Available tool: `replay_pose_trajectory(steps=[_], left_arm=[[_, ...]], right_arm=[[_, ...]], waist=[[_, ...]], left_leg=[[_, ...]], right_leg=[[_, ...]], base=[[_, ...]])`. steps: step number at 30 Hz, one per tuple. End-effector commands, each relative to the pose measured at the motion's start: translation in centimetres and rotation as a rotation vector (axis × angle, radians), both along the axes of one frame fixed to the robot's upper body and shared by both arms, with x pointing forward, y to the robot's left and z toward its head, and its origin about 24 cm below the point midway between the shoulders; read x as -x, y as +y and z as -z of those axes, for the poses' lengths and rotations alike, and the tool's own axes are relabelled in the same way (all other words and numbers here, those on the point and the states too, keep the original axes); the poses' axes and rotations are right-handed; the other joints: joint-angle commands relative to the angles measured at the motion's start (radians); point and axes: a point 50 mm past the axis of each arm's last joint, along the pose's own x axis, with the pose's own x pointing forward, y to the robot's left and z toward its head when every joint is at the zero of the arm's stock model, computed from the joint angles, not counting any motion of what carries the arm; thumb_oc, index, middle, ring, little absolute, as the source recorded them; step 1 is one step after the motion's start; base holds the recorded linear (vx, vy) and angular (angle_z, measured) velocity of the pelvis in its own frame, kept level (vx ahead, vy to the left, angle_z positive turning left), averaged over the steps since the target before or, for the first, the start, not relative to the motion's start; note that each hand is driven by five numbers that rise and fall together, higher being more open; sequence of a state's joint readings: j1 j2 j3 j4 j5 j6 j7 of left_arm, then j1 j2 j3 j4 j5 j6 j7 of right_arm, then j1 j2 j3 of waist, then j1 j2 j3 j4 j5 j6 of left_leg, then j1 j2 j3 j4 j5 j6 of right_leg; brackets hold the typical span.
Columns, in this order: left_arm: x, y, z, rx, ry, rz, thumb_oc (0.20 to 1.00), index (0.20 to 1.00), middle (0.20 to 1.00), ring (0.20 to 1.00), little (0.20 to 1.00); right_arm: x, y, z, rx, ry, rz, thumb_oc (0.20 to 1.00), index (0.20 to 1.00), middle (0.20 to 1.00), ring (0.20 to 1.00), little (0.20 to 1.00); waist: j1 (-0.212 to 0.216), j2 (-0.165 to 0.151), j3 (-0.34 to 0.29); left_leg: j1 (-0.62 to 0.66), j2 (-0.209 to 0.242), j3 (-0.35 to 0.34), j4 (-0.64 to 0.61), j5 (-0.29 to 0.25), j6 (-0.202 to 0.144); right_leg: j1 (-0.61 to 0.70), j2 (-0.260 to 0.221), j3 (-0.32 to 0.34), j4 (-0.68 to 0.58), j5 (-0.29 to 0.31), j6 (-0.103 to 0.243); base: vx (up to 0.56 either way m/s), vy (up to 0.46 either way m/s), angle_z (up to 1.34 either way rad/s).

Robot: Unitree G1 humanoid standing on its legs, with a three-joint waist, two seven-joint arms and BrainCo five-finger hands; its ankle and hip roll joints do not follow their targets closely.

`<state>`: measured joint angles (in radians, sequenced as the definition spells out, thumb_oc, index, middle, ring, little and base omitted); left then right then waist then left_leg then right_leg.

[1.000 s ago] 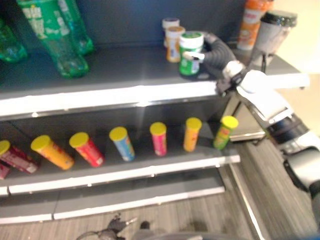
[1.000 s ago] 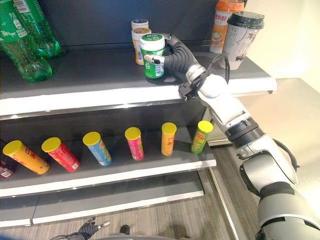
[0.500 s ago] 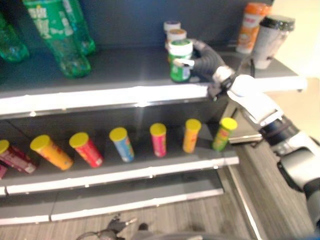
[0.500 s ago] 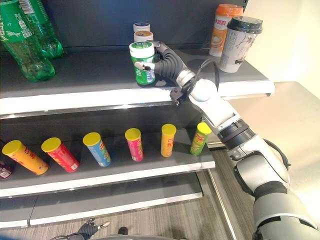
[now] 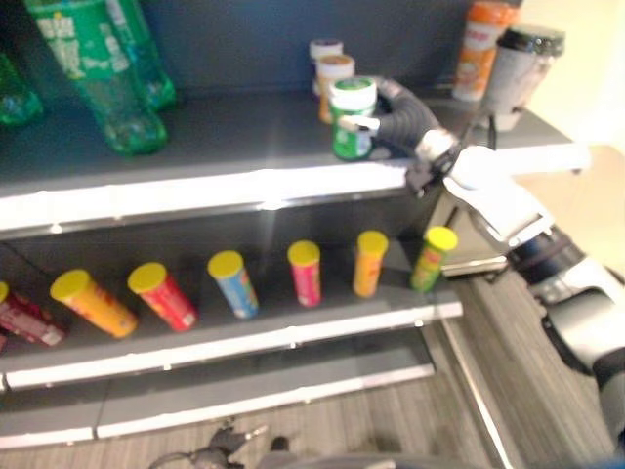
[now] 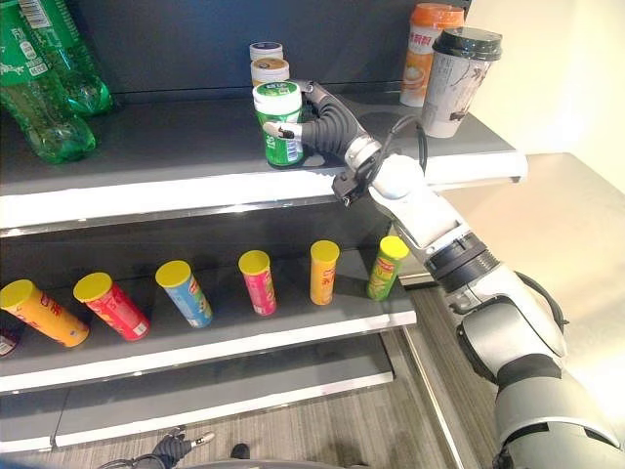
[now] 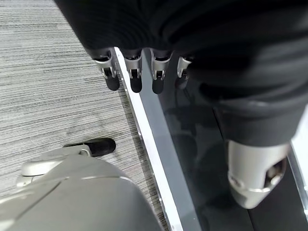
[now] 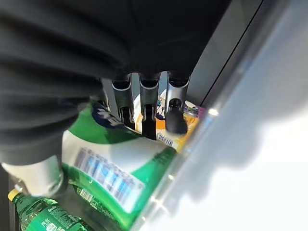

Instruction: Put the goods on the table back onto the shelves and tidy them up.

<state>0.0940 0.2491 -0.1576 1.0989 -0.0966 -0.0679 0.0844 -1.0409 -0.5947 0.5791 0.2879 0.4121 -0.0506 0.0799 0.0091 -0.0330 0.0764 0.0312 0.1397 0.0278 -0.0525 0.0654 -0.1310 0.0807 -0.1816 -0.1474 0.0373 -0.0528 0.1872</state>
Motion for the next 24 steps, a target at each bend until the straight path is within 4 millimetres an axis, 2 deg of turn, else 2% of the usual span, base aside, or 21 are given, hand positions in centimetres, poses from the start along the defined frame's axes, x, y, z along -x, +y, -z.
replay_pose_trajectory(steps=[1, 12, 16, 18, 20, 24], left_arm=[[-2.7, 2.5, -1.3, -0.096, -0.066, 0.049, 1.0, 1.0, 1.0, 1.0, 1.0], [-2.7, 2.5, -1.3, -0.1, -0.063, 0.043, 1.0, 1.0, 1.0, 1.0, 1.0], [-2.7, 2.6, -1.3, -0.095, -0.068, 0.027, 1.0, 1.0, 1.0, 1.0, 1.0], [-2.6, 2.7, -1.4, -0.097, -0.066, 0.013, 1.0, 1.0, 1.0, 1.0, 1.0], [-2.3, 2.8, -1.3, -0.099, -0.059, -0.007, 1.0, 1.0, 1.0, 1.0, 1.0], [-2.2, 2.9, -1.2, -0.101, -0.055, -0.011, 1.0, 1.0, 1.0, 1.0, 1.0]], right_arm=[[0.1, -0.4, -1.7, -0.022, -0.074, 0.015, 1.0, 1.0, 1.0, 1.0, 1.0], [0.1, -1.0, -2.1, -0.057, -0.084, 0.035, 1.0, 1.0, 1.0, 1.0, 1.0], [0.6, -2.4, -3.8, -0.077, -0.164, 0.08, 1.0, 1.0, 1.0, 1.0, 1.0], [1.5, -3.2, -5.4, -0.096, -0.247, 0.097, 1.0, 1.0, 1.0, 1.0, 1.0], [3.5, -4.7, -7.5, -0.124, -0.391, 0.123, 1.0, 1.0, 1.0, 1.0, 1.0], [5.7, -5.9, -8.7, -0.157, -0.502, 0.122, 1.0, 1.0, 1.0, 1.0, 1.0]], waist=[[0.011, -0.037, 0.009], [0.005, -0.036, 0.007], [0.0, -0.037, 0.004], [-0.005, -0.036, 0.003], [-0.02, -0.034, -0.001], [-0.034, -0.031, -0.007]], left_leg=[[0.032, 0.017, 0.106, 0.083, -0.177, -0.015], [0.037, 0.019, 0.109, 0.083, -0.18, -0.015], [0.038, 0.019, 0.112, 0.082, -0.18, -0.015], [0.041, 0.02, 0.114, 0.081, -0.18, -0.015], [0.044, 0.02, 0.118, 0.082, -0.184, -0.014], [0.049, 0.022, 0.125, 0.081, -0.188, -0.014]], right_leg=[[-0.108, -0.028, 0.039, 0.067, -0.053, 0.036], [-0.109, -0.026, 0.042, 0.069, -0.053, 0.037], [-0.109, -0.026, 0.042, 0.068, -0.052, 0.039], [-0.109, -0.026, 0.043, 0.067, -0.051, 0.041], [-0.11, -0.024, 0.047, 0.066, -0.05, 0.043], [-0.112, -0.021, 0.055, 0.065, -0.051, 0.046]], base=[[0.0, 0.0, 0.0], [0.0, 0.0, 0.0], [0.0, 0.0, 0.0], [0.0, 0.0, 0.0], [0.0, 0.0, 0.0], [0.0, 0.005, -0.01]])
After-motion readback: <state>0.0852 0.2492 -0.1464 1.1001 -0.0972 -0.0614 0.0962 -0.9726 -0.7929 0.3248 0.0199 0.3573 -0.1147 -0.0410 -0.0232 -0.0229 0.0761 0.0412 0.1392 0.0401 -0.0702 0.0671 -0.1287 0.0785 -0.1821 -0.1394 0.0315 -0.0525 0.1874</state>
